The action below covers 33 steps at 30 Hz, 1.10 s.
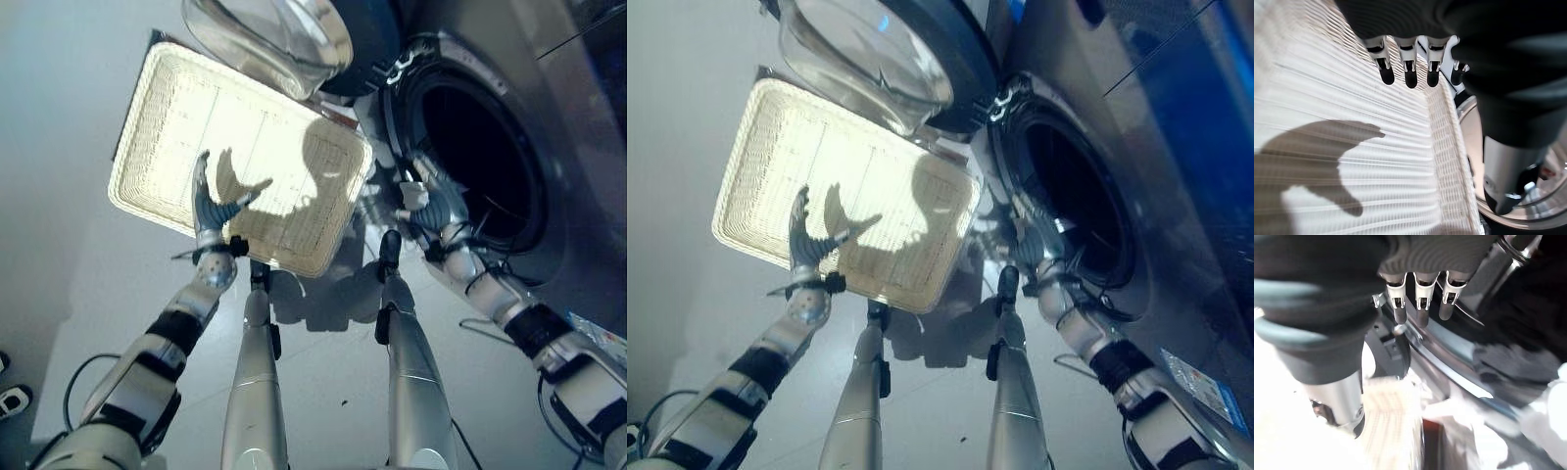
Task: Put the clothes into the washing machine.
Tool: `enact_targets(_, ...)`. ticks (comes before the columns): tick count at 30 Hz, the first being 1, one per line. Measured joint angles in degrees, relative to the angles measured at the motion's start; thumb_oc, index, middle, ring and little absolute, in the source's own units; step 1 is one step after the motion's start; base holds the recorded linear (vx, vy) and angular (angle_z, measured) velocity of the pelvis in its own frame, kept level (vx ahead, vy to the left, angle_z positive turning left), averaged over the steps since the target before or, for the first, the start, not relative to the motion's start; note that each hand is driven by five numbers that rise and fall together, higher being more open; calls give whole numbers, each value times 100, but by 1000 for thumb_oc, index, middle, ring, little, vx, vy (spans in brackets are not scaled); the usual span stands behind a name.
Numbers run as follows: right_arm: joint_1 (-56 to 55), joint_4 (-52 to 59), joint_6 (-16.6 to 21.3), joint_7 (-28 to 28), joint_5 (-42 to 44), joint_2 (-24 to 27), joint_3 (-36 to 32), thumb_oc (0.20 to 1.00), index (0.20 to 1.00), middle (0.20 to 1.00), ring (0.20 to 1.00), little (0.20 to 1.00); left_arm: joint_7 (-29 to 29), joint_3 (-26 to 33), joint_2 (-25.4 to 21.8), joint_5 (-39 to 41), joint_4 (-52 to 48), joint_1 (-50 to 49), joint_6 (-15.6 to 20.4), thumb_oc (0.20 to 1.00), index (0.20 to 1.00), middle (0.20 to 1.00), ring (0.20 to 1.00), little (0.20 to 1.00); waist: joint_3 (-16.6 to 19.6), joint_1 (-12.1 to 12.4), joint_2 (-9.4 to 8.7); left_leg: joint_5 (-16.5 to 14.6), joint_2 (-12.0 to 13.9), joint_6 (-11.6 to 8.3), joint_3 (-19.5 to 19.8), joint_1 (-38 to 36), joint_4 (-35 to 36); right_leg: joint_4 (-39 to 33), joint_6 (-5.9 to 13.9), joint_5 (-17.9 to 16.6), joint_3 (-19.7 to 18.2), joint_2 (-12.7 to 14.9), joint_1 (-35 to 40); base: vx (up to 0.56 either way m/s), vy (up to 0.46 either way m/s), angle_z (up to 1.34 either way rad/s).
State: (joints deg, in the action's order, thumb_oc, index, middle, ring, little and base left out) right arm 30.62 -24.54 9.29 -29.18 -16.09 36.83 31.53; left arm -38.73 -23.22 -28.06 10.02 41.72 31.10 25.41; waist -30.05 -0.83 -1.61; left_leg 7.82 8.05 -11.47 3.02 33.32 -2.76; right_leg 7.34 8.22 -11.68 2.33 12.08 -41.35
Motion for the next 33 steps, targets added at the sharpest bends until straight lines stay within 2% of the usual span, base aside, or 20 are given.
enact_targets(3, -283, -62, 90, 253, 138, -54, -8, 1000, 1000, 1000, 1000, 1000, 227, 135, 56, 26, 45, -304, 15, 1000, 1000, 1000, 1000, 1000, -3, 7, 1, -12, 20, 27, -59, -276, 95, -71, -2, 0, 93, 27, 249, 0, 0, -5)
enact_targets(4, -551, -106, 134, 662, 361, -104, 66, 1000, 1000, 1000, 1000, 1000, 406, 199, 110, 92, 79, -653, 13, 1000, 1000, 1000, 1000, 1000, -7, 21, -3, -4, 46, 30, -112, -636, 174, -175, -13, -20, 149, 22, 604, 28, 6, -8)
enact_targets(8, -1229, -300, 165, 1347, 1038, -285, 39, 1000, 1000, 1000, 1000, 1000, 893, 240, 260, 100, 262, -1354, 14, 1000, 1000, 1000, 1000, 1000, -1, 31, 14, -7, 66, 29, -226, -1694, 469, -552, 32, -26, 303, 39, 1706, 77, 13, 0)
enact_targets(9, -1609, -552, 191, 1628, 1288, -497, -169, 1000, 1000, 1000, 1000, 1000, 1182, 245, 299, 94, 381, -1605, 16, 1000, 1000, 1000, 1000, 1000, -3, 61, 26, -34, 60, 73, -285, -2157, 586, -751, 67, -33, 363, 61, 2231, 128, 8, 11)
enact_targets(11, -1928, -939, 168, 1798, 1535, -857, -499, 1000, 1000, 1000, 1000, 1000, 1431, 244, 368, 94, 620, -1801, 4, 1000, 1000, 1000, 1000, 1000, 16, 79, 66, -36, 55, 75, -306, -2648, 713, -970, 107, -50, 440, 70, 2801, 141, 1, 14)
enact_targets(12, -2304, -1236, 177, 2023, 1704, -1045, -709, 1000, 1000, 1000, 1000, 1000, 1674, 262, 440, 87, 818, -2006, 4, 1000, 1000, 1000, 1000, 1000, 159, 81, 132, -117, 40, 148, -321, -2981, 782, -1190, 122, -47, 496, 111, 3237, 96, 0, 13)
enact_targets(13, -2304, -1236, 177, 2023, 1704, -1045, -709, 1000, 1000, 1000, 1000, 1000, 1674, 262, 440, 87, 818, -2006, 4, 1000, 1000, 1000, 1000, 1000, 159, 81, 132, -117, 40, 148, -321, -2981, 782, -1190, 122, -47, 496, 111, 3237, 102, -2, 9)
enact_targets(14, -2531, -1524, 162, 2165, 1799, -1149, -755, 1000, 1000, 1000, 1000, 1000, 1832, 379, 516, 79, 957, -2185, -25, 1000, 1000, 1000, 1000, 1000, 437, 160, 207, -158, 34, 148, -409, -2983, 783, -1230, 129, -47, 501, 148, 3253, 77, -6, 1)
enact_targets(16, -2659, -1980, 159, 2348, 1859, -1262, -883, 1000, 1000, 1000, 1000, 1000, 2018, 529, 633, 73, 1089, -2350, -79, 1000, 1000, 1000, 1000, 1000, 598, 176, 330, -149, 24, 162, -460, -3083, 783, -1255, 163, -60, 557, 173, 3411, 168, -14, 13)
enact_targets(18, -2697, -2971, 97, 2516, 2017, -1570, -1215, 1000, 1000, 1000, 1000, 1000, 2355, 740, 808, -21, 1435, -2704, -209, 1000, 1000, 1000, 1000, 1000, 900, 164, 430, -258, 42, 162, -472, -3479, 794, -1258, 212, 52, 631, 152, 3836, 203, -26, 14)
enact_targets(19, -2887, -3360, 31, 2632, 2147, -1654, -1294, 1000, 1000, 1000, 1000, 1000, 2562, 726, 883, -53, 1631, -3057, -273, 1000, 1000, 1000, 1000, 1000, 1435, 179, 474, -359, 74, 149, -499, -3590, 817, -1260, 213, 181, 659, 146, 3999, 267, -36, 4)
enact_targets(21, -3089, -3760, -13, 2746, 2270, -1731, -1376, 1000, 1000, 1000, 1000, 1000, 2771, 719, 959, -90, 1870, -3401, -312, 1000, 1000, 1000, 1000, 1000, 2000, 196, 464, -452, 112, 136, -587, -3769, 821, -1291, 233, 280, 694, 127, 4180, 212, -18, 3)
enact_targets(23, -3169, -4371, -219, 2849, 2391, -1916, -1654, 1000, 1000, 1000, 1000, 1000, 3120, 844, 1019, -196, 2333, -3601, -508, 1000, 1000, 1000, 1000, 1000, 2456, 190, 384, -523, 152, 115, -597, -3961, 823, -1292, 246, 399, 765, 108, 4426, 145, -4, 11)
enact_targets(24, -3232, -4444, -263, 2887, 2398, -1927, -1695, 1000, 1000, 1000, 1000, 1000, 3235, 865, 1012, -197, 2407, -3660, -568, 1000, 1000, 1000, 1000, 1000, 2606, 203, 400, -542, 155, 116, -612, -3972, 823, -1292, 248, 411, 766, 107, 4428, 100, -1, 8)
enact_targets(26, -3308, -4517, -353, 2909, 2407, -1932, -1794, 1000, 1000, 1000, 1000, 1000, 3474, 884, 986, -199, 2506, -3749, -731, 1000, 1000, 1000, 1000, 1000, 2802, 310, 302, -541, 149, 126, -611, -3971, 822, -1292, 250, 411, 766, 109, 4425, 76, 7, -1)
enact_targets(29, -3305, -4832, -722, 3020, 2431, -1970, -2100, 1000, 1000, 1000, 1000, 1000, 3911, 929, 989, -197, 2666, -3747, -1065, 1000, 1000, 1000, 1000, 1000, 2861, 336, 298, -514, 151, 157, -608, -3992, 822, -1292, 240, 399, 774, 112, 4483, 78, 13, 5)
enact_targets(33, -3312, -5095, -1060, 3060, 2451, -1998, -2296, 1000, 1000, 1000, 1000, 1000, 4150, 1109, 1008, -189, 2825, -3754, -1371, 1000, 1000, 1000, 1000, 1000, 2863, 335, 300, -508, 155, 166, -615, -4055, 822, -1292, 241, 401, 781, 113, 4548, 54, 10, 2)
